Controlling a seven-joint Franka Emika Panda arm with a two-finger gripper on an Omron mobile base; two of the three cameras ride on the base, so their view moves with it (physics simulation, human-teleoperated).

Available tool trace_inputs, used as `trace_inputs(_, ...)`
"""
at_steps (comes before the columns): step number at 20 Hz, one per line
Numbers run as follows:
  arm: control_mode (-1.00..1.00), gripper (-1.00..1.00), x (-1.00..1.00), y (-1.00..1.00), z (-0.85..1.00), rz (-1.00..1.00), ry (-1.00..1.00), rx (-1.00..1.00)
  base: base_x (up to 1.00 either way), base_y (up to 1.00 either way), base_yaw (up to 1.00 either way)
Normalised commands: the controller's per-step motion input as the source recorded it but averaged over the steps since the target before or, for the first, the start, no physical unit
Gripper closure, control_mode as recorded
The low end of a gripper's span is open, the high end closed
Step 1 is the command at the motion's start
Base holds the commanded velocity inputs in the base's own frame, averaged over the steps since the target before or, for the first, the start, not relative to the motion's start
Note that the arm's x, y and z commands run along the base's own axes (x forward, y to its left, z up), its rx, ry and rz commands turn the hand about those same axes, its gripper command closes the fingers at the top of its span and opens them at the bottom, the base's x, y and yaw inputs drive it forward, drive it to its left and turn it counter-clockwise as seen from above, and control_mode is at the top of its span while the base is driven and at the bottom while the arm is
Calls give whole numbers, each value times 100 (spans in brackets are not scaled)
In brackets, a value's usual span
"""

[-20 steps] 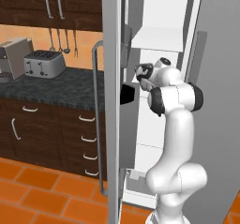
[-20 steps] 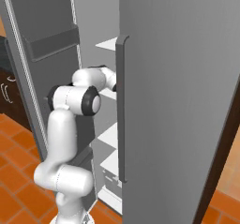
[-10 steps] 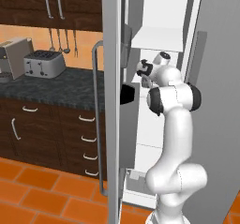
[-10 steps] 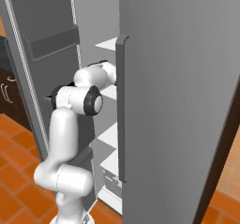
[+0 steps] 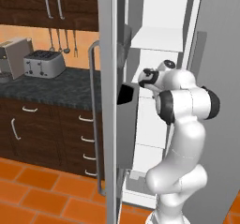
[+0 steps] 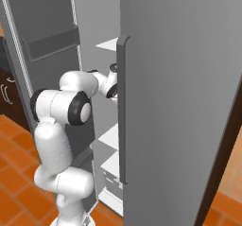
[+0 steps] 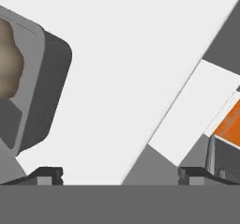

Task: Take the meat container that has the steak and place it on the second highest rack of the freezer. Then take the vegetable container that has the carrot and broccoli and place it on the highest rack of the freezer.

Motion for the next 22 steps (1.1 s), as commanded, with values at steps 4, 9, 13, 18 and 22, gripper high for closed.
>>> trace_inputs(4, -100, -100, -100, 9, 87, 1, -20, -1, 0, 0, 0)
trace_inputs(9, -100, -100, -100, -7, 87, 0, -13, 0, 0, 0, 0)
trace_inputs(13, -100, -100, -100, -18, 73, 0, -6, 0, 0, 0, 0)
trace_inputs(18, -100, -100, -100, -27, 52, 1, 0, -1, 0, 0, 0)
trace_inputs(22, -100, -100, -100, 0, 36, 6, 0, -8, 0, 0, 0)
